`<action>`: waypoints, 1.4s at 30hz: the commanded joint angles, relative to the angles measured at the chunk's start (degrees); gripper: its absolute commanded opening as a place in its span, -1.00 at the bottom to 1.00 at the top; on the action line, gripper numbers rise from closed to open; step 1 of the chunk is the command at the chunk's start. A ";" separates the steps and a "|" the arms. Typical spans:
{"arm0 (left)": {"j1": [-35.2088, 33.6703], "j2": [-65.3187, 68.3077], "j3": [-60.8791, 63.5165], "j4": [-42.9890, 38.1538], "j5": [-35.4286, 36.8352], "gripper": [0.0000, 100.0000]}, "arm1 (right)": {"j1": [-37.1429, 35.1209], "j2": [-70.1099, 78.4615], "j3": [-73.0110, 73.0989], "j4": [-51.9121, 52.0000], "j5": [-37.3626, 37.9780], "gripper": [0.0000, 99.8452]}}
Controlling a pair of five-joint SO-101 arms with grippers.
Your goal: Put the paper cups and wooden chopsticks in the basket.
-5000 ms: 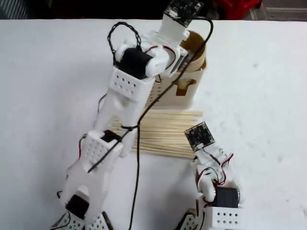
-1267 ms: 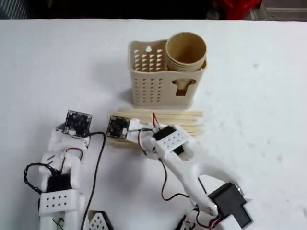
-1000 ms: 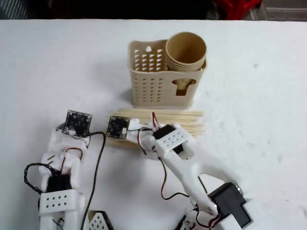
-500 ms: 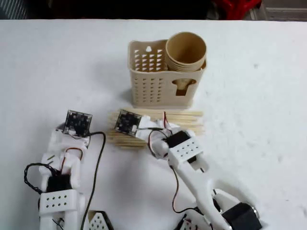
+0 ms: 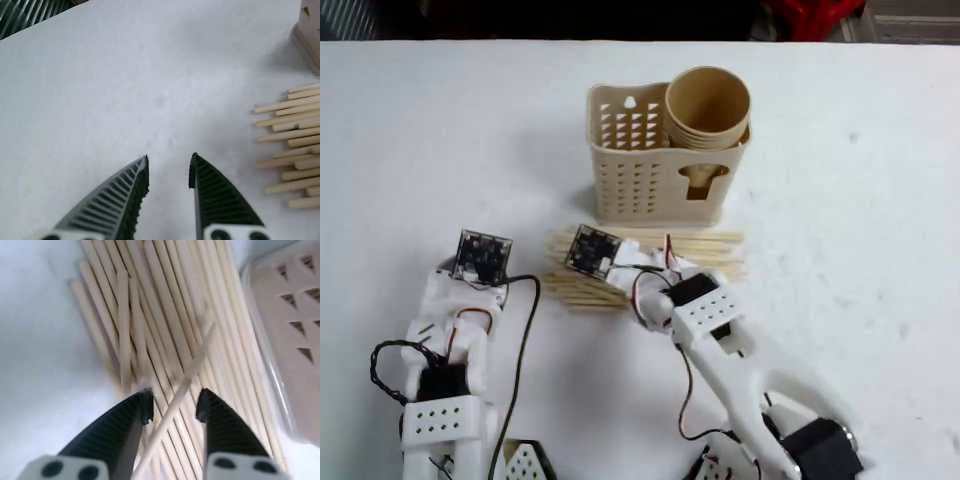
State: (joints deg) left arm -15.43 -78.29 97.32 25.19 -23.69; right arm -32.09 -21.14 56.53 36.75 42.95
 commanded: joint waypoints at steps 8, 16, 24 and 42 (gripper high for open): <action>0.84 -0.84 -0.09 0.26 -0.44 -0.69 | 1.54 7.43 -2.99 -4.18 -0.09 -0.85; 0.84 -0.84 -0.09 0.35 -0.44 -0.69 | 2.95 10.59 -5.98 -3.82 -0.35 -0.97; 0.84 -0.84 -0.09 0.35 -0.44 -0.69 | 3.30 -8.75 -12.13 10.15 -8.79 -0.97; 0.84 -0.84 -0.09 0.35 -0.44 -0.69 | 2.59 -10.33 -55.91 7.25 -30.07 -0.97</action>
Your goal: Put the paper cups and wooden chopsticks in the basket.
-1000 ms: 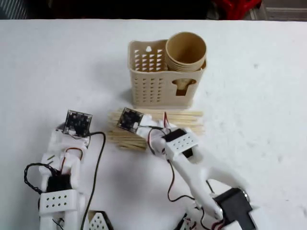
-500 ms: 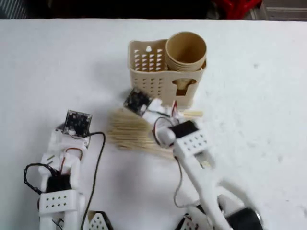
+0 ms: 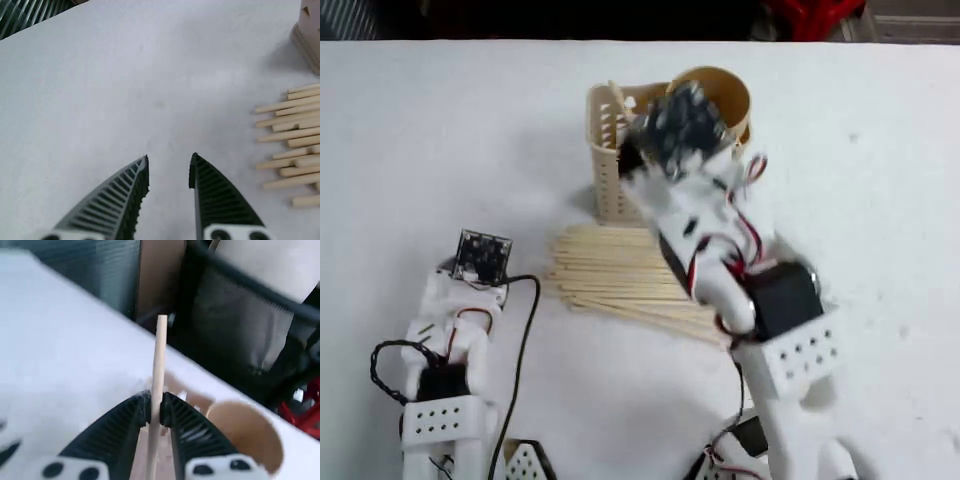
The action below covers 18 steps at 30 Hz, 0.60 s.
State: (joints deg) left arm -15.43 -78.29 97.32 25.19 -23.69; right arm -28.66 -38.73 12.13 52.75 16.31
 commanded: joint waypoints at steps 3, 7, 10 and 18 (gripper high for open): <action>0.84 -0.84 -0.09 0.35 -0.44 -0.69 | -0.84 14.64 -18.20 -17.01 -3.25 -0.97; 0.92 -0.84 -0.09 0.35 -0.44 -0.69 | -0.57 23.69 -26.55 -22.73 -2.99 -0.97; 0.92 -0.84 -0.09 0.35 -0.44 -0.69 | -0.40 29.49 -32.44 -22.73 -2.99 -0.97; 0.92 -0.84 -0.09 0.35 -0.44 -0.69 | -0.31 39.96 -37.98 -22.46 -3.34 -0.96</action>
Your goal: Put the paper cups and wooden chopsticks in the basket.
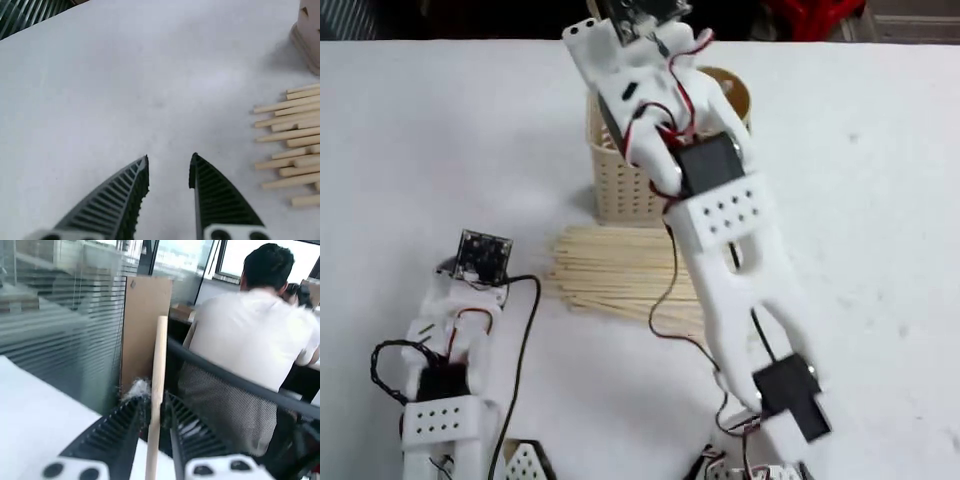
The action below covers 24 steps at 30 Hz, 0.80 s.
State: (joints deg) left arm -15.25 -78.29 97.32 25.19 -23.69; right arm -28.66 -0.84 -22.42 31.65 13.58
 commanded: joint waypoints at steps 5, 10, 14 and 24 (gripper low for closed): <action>0.75 -0.84 -0.09 0.35 -0.44 -0.69 | -0.48 3.30 -3.43 2.07 -0.70 -0.96; 0.75 -0.84 -0.09 0.35 -0.44 -0.69 | -0.40 0.75 -3.43 8.31 -0.70 -0.87; 0.75 -0.84 -0.09 0.35 -0.44 -0.69 | -0.40 -2.42 -3.43 16.13 -0.70 -0.64; 0.75 -0.84 -0.09 0.35 -0.44 -0.69 | -0.57 -12.26 -3.43 51.12 -0.26 -0.55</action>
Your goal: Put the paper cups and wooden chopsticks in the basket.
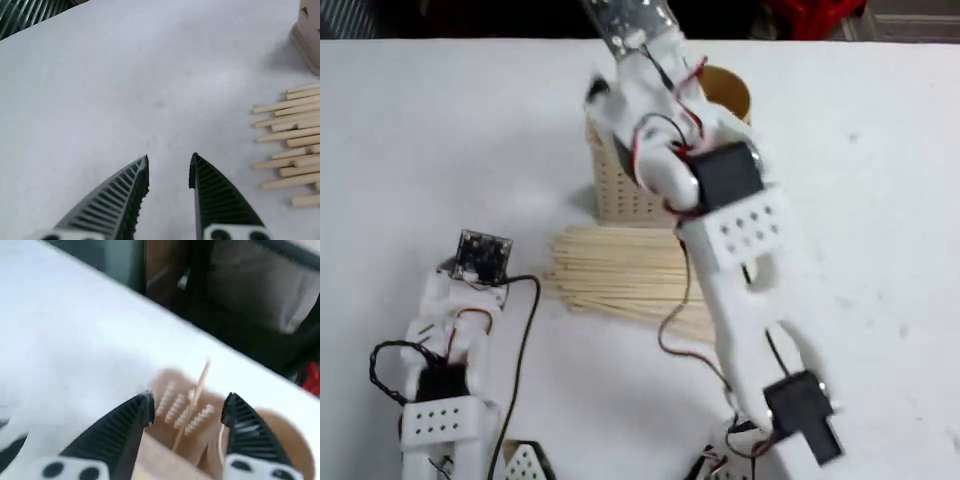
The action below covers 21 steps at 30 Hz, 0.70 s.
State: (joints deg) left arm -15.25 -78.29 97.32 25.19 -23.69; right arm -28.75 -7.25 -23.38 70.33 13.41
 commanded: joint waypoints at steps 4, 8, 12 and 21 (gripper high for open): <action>0.75 -0.84 -0.09 0.35 -0.44 -0.69 | -3.38 -6.99 0.97 20.35 5.89 -0.55; 0.75 -0.84 -0.09 0.35 -0.44 -0.69 | -8.31 -7.16 15.12 21.76 16.97 -0.55; 0.75 -0.84 -0.09 0.35 -0.44 -0.69 | -11.38 -9.45 37.54 7.96 20.75 -0.55; 0.75 -0.84 -0.09 0.44 -0.44 -0.69 | -10.95 -12.88 68.57 -16.22 26.99 -0.79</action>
State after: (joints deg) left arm -15.25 -78.29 97.32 25.19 -23.69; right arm -40.00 -17.54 37.36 61.45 37.93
